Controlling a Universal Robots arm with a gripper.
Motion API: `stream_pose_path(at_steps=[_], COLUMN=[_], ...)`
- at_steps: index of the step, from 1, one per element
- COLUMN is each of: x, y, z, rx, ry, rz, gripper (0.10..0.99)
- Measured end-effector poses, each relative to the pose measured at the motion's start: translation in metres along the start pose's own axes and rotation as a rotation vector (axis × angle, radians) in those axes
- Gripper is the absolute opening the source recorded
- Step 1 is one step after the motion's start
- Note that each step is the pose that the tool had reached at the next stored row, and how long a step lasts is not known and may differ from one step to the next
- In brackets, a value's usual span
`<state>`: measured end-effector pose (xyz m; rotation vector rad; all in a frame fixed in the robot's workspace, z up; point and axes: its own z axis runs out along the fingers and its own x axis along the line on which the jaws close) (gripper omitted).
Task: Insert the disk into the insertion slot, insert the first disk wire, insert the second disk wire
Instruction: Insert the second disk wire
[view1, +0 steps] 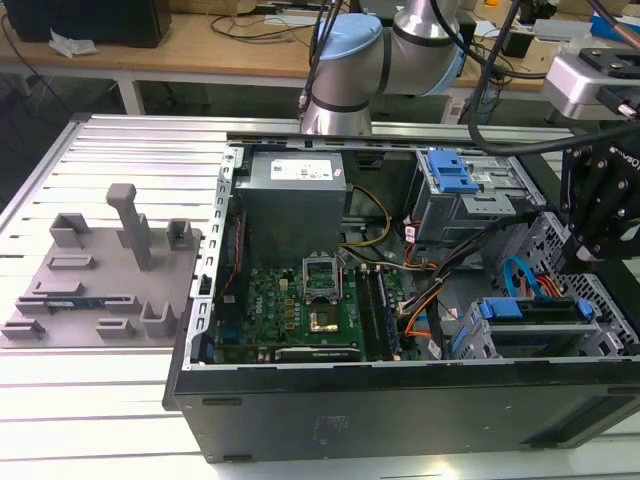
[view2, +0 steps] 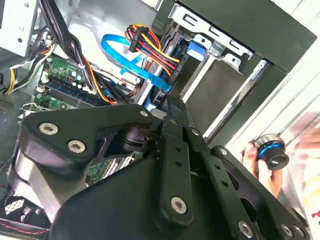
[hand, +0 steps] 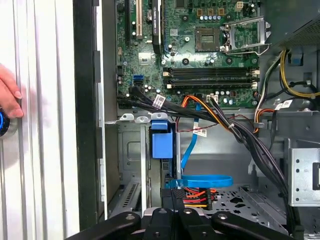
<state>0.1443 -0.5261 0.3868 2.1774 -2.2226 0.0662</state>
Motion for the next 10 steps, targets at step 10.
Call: stream_pose_path(at_steps=[10], x=[-0.0004], y=[0.0], z=[0.0], rx=[0.0], ry=[-0.0001], rz=[0.0], gripper=[0.106])
